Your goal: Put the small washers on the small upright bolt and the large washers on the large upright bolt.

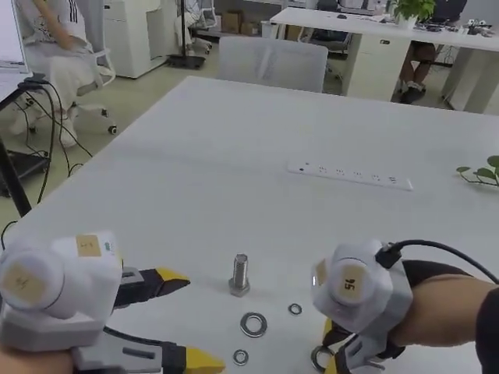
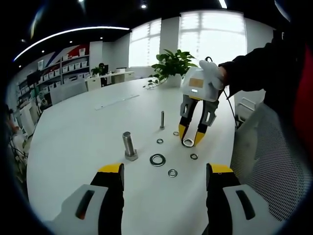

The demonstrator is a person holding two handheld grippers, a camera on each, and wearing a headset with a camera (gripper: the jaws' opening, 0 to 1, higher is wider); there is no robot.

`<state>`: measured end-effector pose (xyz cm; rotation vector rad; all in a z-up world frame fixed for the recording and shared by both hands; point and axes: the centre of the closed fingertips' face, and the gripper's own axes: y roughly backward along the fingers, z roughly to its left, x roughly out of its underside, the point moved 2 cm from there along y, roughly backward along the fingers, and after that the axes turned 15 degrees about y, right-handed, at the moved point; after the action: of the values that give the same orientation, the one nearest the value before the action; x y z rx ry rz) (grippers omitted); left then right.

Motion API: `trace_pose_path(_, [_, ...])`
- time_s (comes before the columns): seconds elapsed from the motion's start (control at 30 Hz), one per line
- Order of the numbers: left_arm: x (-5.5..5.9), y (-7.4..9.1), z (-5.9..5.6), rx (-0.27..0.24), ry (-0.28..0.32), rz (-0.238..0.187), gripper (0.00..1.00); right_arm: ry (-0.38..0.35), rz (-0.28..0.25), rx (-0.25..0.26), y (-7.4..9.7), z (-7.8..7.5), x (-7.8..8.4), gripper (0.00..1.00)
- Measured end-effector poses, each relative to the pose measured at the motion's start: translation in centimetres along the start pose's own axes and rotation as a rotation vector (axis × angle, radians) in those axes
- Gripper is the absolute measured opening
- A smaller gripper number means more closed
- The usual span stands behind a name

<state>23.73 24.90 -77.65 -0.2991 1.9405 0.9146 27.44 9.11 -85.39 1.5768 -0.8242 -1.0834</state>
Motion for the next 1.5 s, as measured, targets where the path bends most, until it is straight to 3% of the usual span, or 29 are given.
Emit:
trace_pose_path(0.3, [0.0, -0.2, -0.2, 0.014, -0.017, -0.02, 0.68, -0.016, 0.026, 0.019, 0.2, -0.1, 0.4, 0.23])
trace_pose_path(0.67, [0.4, -0.3, 0.4, -0.002, -0.026, -0.065, 0.69, -0.019, 0.043, 0.048, 0.5, -0.3, 1.0, 0.23])
trace_pose_path(1.0, [0.9, 0.1, 0.9, -0.031, -0.005, -0.087, 0.69, -0.004, 0.021, 0.063, 1.5, -1.3, -0.1, 0.23])
trace_pose_path(1.5, [0.6, 0.2, 1.6, -0.047, 0.019, -0.134, 0.74, 0.022, 0.015, 0.091, 3.7, -2.2, -1.2, 0.23])
